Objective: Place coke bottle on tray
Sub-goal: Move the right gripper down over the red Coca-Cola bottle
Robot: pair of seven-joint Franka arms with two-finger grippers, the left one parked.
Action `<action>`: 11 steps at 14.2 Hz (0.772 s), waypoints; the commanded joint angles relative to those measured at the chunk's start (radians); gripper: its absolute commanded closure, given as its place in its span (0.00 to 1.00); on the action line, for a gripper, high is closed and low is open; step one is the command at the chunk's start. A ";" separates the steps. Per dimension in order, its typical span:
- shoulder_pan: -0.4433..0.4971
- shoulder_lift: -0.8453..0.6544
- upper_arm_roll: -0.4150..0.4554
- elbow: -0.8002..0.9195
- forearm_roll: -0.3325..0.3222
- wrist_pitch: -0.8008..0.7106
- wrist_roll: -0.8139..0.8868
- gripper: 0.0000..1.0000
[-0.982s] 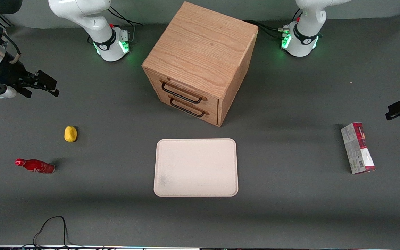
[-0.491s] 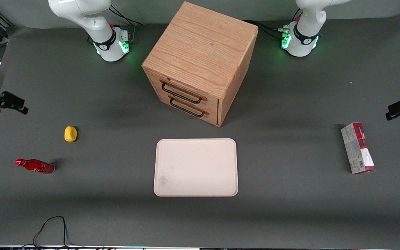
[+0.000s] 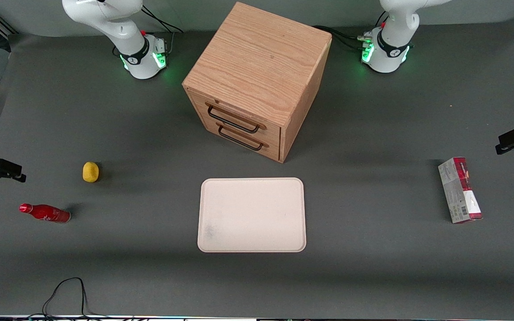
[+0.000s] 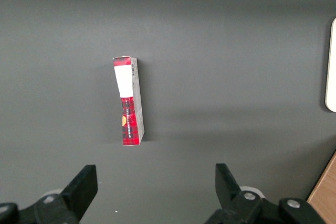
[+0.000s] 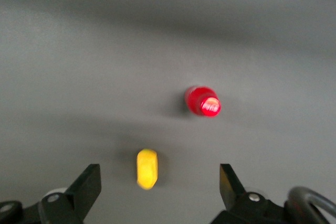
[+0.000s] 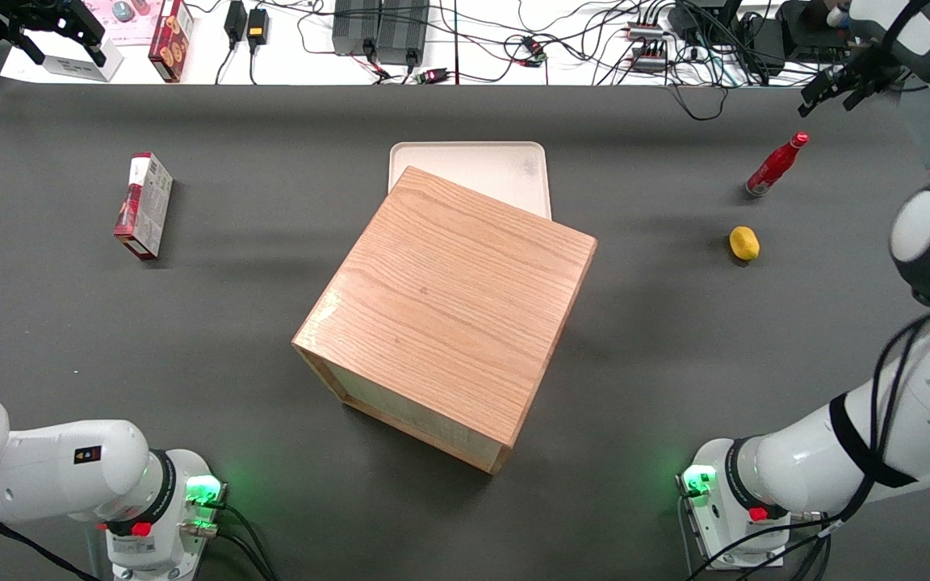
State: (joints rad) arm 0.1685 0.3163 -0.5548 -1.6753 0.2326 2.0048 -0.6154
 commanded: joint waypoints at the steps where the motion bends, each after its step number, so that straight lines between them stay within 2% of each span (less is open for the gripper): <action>1: 0.002 0.166 -0.054 0.107 0.121 0.026 -0.122 0.00; 4: -0.006 0.257 -0.062 0.111 0.217 0.106 -0.202 0.00; 7: -0.009 0.319 -0.062 0.111 0.275 0.156 -0.245 0.00; 11: -0.011 0.336 -0.066 0.103 0.277 0.163 -0.262 0.00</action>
State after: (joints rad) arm 0.1627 0.6419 -0.6079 -1.5949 0.4772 2.1782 -0.8369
